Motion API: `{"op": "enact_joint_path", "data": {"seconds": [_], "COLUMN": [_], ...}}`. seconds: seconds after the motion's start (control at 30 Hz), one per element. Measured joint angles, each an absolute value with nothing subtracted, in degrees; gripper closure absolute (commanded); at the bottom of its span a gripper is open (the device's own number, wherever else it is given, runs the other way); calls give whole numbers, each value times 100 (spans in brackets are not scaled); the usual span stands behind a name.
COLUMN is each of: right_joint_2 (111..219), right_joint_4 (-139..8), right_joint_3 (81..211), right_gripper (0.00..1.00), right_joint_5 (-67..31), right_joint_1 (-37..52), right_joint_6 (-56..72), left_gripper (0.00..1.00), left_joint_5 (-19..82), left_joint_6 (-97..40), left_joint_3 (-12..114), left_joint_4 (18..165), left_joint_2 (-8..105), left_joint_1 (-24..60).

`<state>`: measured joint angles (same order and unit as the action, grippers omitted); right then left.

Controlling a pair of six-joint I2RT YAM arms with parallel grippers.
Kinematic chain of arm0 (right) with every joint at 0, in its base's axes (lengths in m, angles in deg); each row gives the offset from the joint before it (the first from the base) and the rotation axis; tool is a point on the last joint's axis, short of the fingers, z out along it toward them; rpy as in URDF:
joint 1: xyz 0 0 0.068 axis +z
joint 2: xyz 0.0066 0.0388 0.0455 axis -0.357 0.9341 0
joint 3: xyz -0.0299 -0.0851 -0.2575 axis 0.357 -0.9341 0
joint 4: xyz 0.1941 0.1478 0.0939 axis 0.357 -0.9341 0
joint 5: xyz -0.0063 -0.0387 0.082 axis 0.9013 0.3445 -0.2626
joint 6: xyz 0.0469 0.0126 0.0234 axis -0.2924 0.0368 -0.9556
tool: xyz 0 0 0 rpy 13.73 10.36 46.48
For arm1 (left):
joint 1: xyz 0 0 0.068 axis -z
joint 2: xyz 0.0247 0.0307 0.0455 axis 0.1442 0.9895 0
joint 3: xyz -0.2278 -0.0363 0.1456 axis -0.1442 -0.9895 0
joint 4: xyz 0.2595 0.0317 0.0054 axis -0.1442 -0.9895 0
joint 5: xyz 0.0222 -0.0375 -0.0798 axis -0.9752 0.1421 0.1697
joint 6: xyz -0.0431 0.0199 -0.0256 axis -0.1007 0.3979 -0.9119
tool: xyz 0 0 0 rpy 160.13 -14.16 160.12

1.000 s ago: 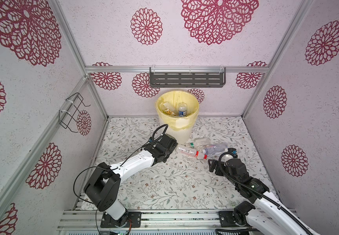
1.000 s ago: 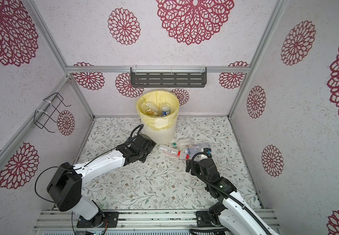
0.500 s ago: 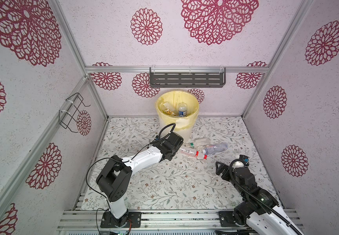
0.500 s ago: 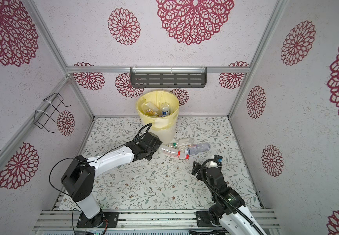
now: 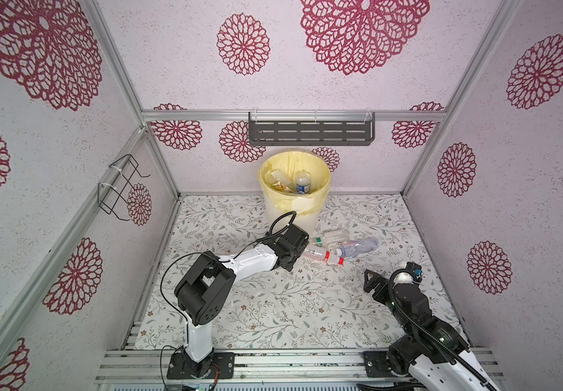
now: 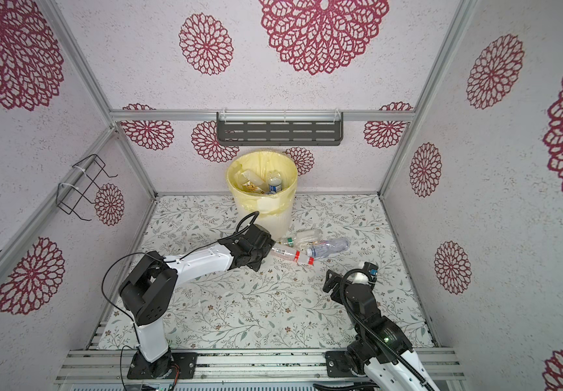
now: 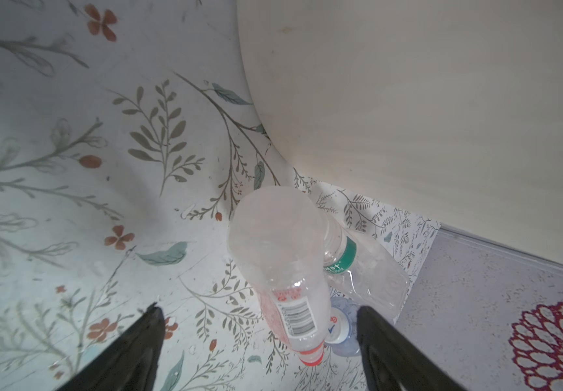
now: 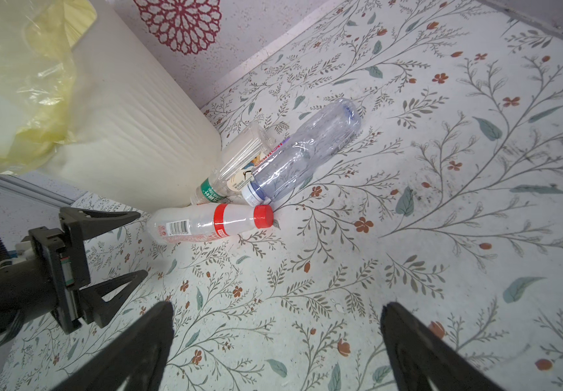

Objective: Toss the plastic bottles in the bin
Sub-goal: 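Lower the left gripper onto the red-cap white-label bottle and close it, then lift the red-cap bottle with the left gripper and carry it over the bin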

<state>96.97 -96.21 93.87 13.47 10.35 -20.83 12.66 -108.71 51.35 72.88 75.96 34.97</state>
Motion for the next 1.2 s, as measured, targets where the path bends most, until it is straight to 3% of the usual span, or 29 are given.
{"op": "enact_joint_path", "data": {"seconds": [1.03, 1.2], "right_joint_2": [9638, 9669], "right_joint_4": [-9743, -9739], "right_joint_3": [9173, 9162], "right_gripper": [1, 1], "right_joint_5": [1345, 1347], "right_joint_1": [1035, 1035], "right_joint_6": [-2129, -2129], "left_gripper": [12, 18], "left_joint_5": [1347, 1290], "left_joint_6": [-11052, -11076], "left_joint_3": [5535, 5535], "left_joint_4": [8182, 8385], "left_joint_2": [8555, 8636], "left_joint_1": [3521, 3493]}}
